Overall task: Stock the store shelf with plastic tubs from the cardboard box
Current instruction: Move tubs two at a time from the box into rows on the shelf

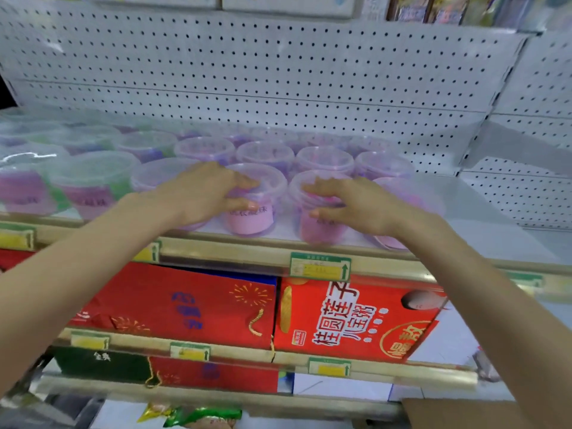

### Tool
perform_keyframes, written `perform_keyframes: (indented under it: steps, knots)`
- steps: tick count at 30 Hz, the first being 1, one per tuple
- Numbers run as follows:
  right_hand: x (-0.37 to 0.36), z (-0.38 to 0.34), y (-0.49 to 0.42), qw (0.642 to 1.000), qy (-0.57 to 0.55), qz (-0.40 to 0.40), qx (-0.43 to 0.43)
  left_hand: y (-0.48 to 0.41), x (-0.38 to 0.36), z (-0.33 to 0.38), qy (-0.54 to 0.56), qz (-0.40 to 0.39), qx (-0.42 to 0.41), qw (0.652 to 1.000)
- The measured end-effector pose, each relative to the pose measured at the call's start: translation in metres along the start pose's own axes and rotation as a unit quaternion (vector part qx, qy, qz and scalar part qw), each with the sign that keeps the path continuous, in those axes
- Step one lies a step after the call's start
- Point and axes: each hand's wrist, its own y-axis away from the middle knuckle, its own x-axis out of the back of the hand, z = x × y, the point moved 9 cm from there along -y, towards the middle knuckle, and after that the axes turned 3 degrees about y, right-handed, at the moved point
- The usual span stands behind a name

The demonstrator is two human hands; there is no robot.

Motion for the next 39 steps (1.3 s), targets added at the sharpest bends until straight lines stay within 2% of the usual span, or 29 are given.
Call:
perform_keyframes:
  steps: [9, 15, 17, 20, 24, 30, 39]
  knots:
    - [0.008, -0.007, 0.004, 0.993, -0.029, -0.003, -0.114, 0.004, -0.001, 0.0, -0.016, 0.001, -0.072, 0.997]
    - [0.023, -0.051, 0.001, 0.995, 0.016, 0.047, -0.085, 0.026, 0.025, -0.012, 0.026, 0.057, -0.106, 0.992]
    - [0.031, -0.07, -0.007, 0.996, 0.03, 0.061, -0.056, 0.037, 0.043, -0.031, 0.034, 0.083, -0.086, 0.992]
    - [0.03, -0.103, -0.026, 0.998, 0.044, 0.039, -0.023, 0.067, 0.061, -0.073, 0.054, 0.094, -0.003, 0.994]
    - [0.027, -0.146, -0.047, 0.998, 0.052, 0.038, 0.008, 0.114, 0.076, -0.106, -0.014, 0.062, 0.033, 0.997]
    - [0.024, -0.212, -0.068, 0.995, 0.053, 0.041, 0.08, 0.166, 0.107, -0.152, -0.061, 0.093, 0.113, 0.987]
    - [0.013, -0.291, -0.1, 0.991, 0.058, 0.024, 0.118, 0.218, 0.124, -0.227, -0.044, 0.096, 0.146, 0.984]
